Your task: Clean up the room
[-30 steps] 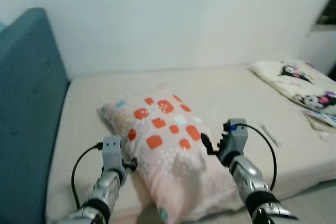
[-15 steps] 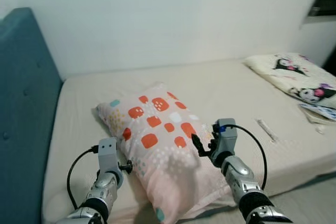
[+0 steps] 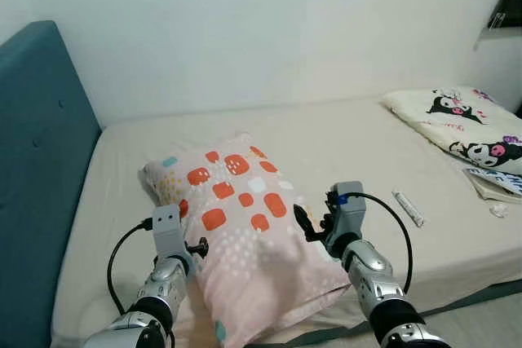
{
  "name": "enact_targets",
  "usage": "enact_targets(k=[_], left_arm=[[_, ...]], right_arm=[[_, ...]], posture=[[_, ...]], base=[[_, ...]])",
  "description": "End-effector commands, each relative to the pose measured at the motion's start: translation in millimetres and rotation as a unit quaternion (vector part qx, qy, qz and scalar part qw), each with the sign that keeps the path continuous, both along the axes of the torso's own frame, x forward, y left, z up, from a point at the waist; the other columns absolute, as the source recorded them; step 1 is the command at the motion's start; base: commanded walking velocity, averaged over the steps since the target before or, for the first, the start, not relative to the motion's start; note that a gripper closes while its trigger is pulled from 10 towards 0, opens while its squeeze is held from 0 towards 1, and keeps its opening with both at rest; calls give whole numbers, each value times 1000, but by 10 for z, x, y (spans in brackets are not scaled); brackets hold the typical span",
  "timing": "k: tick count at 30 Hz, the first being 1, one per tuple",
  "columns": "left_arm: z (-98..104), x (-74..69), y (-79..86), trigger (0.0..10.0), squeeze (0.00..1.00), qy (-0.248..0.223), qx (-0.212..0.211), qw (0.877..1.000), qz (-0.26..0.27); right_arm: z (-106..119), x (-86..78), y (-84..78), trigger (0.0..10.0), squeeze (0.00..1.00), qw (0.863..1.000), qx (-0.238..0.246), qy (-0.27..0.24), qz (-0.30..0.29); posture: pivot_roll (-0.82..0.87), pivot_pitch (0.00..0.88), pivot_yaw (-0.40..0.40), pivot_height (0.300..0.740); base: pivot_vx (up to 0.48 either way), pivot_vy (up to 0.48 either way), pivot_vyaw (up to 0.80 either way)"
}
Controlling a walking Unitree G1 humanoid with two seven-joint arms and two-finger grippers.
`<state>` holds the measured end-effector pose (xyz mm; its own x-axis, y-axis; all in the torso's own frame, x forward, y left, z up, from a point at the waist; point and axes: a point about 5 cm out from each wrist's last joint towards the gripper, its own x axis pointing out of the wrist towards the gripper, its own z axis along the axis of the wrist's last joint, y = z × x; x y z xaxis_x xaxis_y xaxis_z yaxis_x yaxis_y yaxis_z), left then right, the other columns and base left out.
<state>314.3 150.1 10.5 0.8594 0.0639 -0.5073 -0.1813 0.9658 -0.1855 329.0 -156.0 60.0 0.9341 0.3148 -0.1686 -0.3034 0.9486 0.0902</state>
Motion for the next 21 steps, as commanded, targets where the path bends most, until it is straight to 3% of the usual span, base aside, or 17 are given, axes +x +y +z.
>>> enact_targets(k=[1, 3, 7, 8, 12, 17, 21], left_arm=[[42, 39, 42, 10000, 0, -1, 6, 1000, 7], [51, 47, 41, 10000, 0, -2, 12, 1000, 8], [79, 74, -9, 10000, 0, -8, 3, 1000, 0], [132, 117, -149, 10000, 0, -27, -39, 999, -27], [201, 160, -299, 10000, 0, -49, -80, 994, -54], [280, 207, -383, 10000, 0, -72, -127, 987, -64], [334, 237, -394, 10000, 0, -91, -138, 983, -76]], right_arm=[[12, -14, 32, 10000, 0, 1000, 0, -9, 10], [12, -17, 34, 10000, 0, 1000, -4, -10, 11], [-2, -21, 12, 10000, 0, 1000, -4, -5, 2], [-19, -19, -58, 10000, 0, 1000, -7, 2, -24], [-65, -7, -201, 10000, 0, 996, -27, 28, -75], [-32, 9, -328, 10000, 0, 993, -22, 30, -111], [6, 20, -380, 10000, 0, 993, -13, 26, -119]], posture=[[71, 15, -25, 740], [71, 15, -25, 740], [69, 21, -21, 740], [66, 27, -21, 740], [66, 32, -20, 740], [64, 36, -19, 740], [60, 37, -18, 740]], base=[[0, -480, 800], [0, -480, 800], [0, 0, 800], [0, 0, 0], [0, 0, 0], [0, 0, 0], [0, 0, 0]])
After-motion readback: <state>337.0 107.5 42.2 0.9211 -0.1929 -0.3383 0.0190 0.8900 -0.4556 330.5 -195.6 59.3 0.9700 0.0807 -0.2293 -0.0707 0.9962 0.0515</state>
